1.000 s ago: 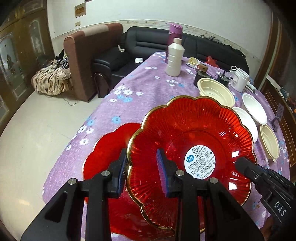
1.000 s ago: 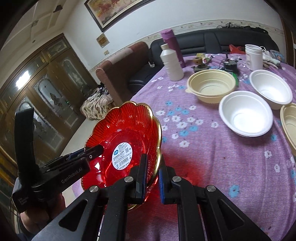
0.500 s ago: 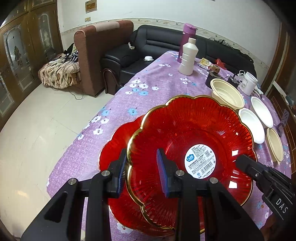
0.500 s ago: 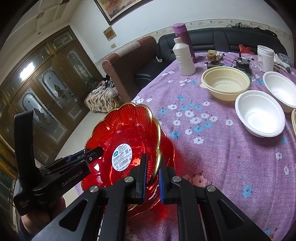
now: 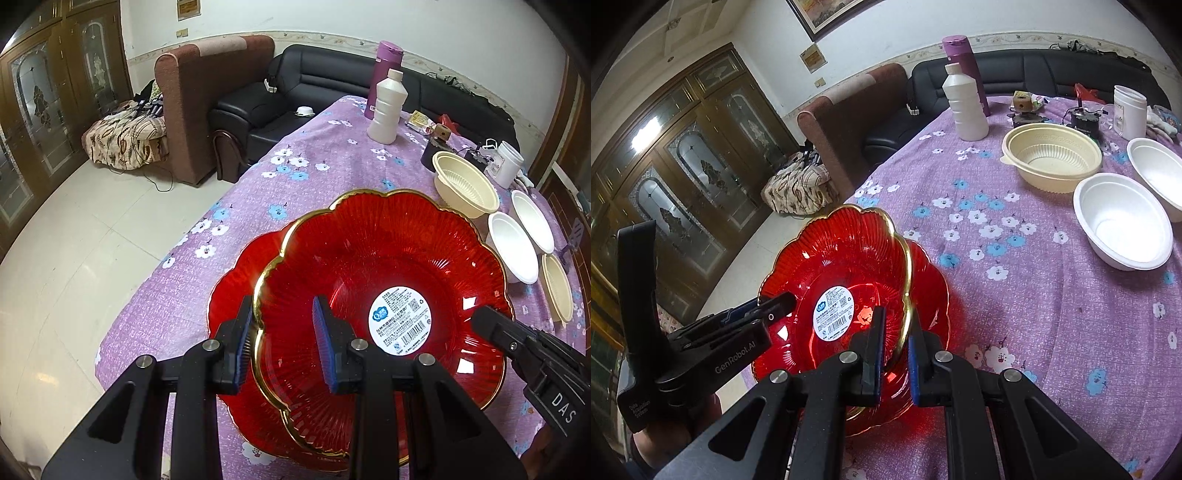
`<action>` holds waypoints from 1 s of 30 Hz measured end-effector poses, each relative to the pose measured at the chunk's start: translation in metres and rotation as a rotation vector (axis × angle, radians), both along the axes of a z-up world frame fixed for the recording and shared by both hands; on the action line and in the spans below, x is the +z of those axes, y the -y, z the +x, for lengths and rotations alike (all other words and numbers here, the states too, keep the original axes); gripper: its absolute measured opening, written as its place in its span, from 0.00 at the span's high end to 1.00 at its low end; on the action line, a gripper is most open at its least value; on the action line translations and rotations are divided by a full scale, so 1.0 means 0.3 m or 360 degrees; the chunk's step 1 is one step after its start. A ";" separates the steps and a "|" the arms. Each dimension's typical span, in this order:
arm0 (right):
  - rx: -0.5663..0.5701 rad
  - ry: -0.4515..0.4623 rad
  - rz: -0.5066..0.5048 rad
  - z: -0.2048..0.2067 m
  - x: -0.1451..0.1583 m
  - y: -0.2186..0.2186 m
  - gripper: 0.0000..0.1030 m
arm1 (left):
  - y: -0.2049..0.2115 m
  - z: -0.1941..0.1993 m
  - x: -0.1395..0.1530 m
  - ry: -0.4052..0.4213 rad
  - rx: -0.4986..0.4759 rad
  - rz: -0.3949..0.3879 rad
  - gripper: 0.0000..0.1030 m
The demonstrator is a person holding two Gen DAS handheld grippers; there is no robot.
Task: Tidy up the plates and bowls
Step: 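Lower the small red plate with the right gripper onto the large red plate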
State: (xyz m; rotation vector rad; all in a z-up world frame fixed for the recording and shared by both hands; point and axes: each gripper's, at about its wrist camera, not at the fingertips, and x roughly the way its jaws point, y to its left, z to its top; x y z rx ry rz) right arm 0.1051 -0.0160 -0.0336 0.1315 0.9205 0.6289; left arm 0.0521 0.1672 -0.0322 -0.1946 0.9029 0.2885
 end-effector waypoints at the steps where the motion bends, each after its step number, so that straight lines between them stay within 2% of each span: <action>1: 0.0002 -0.0003 -0.0001 0.002 -0.003 -0.001 0.91 | -0.001 0.000 -0.003 -0.0003 0.0002 -0.0001 0.72; 30: 0.0024 -0.0086 -0.0057 0.035 -0.084 -0.039 0.91 | -0.026 0.019 -0.095 -0.0121 0.0033 -0.0001 0.72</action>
